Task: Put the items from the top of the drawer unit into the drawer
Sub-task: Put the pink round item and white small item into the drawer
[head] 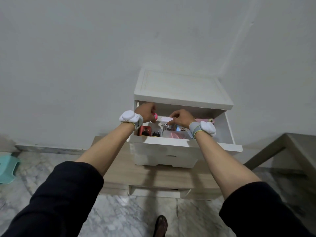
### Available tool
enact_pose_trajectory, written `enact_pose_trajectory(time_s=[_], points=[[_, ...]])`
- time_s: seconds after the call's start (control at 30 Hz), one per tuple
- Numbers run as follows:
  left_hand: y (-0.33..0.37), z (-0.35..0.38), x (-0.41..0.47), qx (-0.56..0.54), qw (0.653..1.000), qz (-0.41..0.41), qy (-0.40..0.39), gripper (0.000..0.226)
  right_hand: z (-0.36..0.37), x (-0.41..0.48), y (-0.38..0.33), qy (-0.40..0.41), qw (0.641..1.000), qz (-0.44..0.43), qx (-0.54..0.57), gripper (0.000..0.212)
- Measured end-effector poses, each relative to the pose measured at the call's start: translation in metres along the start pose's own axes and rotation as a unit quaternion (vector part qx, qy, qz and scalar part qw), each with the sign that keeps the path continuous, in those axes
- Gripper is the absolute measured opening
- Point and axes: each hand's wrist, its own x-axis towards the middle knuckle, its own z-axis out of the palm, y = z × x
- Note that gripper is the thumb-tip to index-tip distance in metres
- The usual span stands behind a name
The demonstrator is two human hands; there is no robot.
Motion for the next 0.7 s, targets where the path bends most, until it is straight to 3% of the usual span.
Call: enact_pose_trajectory(time_s=[0.3, 0.7], points=[[-0.004, 0.011, 0.018, 0.053, 0.998, -0.01, -0.02, 0.054, 0.015, 0.019, 0.003, -0.004, 1.0, 0.011, -0.015, 0.042], [-0.018, 0.023, 0.064, 0.18, 0.982, -0.029, -0.043, 0.034, 0.028, 0.076, 0.002, -0.065, 0.996, 0.018, -0.054, 0.043]])
